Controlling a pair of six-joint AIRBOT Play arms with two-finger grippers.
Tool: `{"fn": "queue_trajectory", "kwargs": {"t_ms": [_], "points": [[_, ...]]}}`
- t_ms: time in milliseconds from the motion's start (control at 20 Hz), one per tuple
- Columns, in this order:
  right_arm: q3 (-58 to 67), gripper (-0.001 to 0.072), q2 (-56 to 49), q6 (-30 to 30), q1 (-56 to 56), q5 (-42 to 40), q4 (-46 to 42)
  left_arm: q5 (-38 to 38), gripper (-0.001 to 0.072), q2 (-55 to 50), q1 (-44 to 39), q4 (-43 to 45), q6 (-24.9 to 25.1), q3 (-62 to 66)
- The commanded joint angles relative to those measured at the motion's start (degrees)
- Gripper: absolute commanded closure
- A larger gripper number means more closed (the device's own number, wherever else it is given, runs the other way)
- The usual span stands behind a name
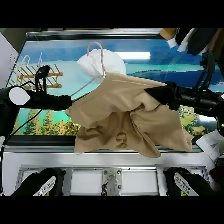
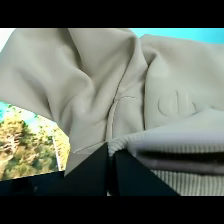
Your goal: Fold the clothes and pants, and hang the long-sleeved shirts on hangers.
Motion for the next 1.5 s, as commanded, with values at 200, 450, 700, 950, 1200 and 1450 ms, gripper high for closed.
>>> {"fn": "queue_trajectory", "kwargs": {"t_ms": [200,450,700,950,1200,1450], "points": [[-0.6,0.0692,0.0,-4.2,0.0,0.2,-6.3,-1.4,0.0686,0.0,2.5,-0.4,2.6,5.0],[-8.9,0.0692,0.0,-15.3,0.9,0.5,5.4,-6.9,0.0686,0.0,-0.3,-0.3,4.0,14.5],[-17.4,0.0692,-0.1,-24.7,5.7,-0.2,16.9,-8.0,0.0686,0.0,-6.0,0.2,4.2,23.1],[-17.9,0.0692,-0.6,-28.3,11.1,-0.7,24.0,-10.6,0.0686,0.0,-8.5,0.2,4.1,29.6],[-17.9,0.0692,-0.7,-30.2,16.2,-4.9,31.2,-11.8,0.0686,0.0,-11.6,0.1,4.0,34.7],[-17.9,0.0692,-1.0,-30.3,17.9,-4.9,35.5,-12.9,0.0686,0.0,-12.5,0.1,4.0,38.4]]}}
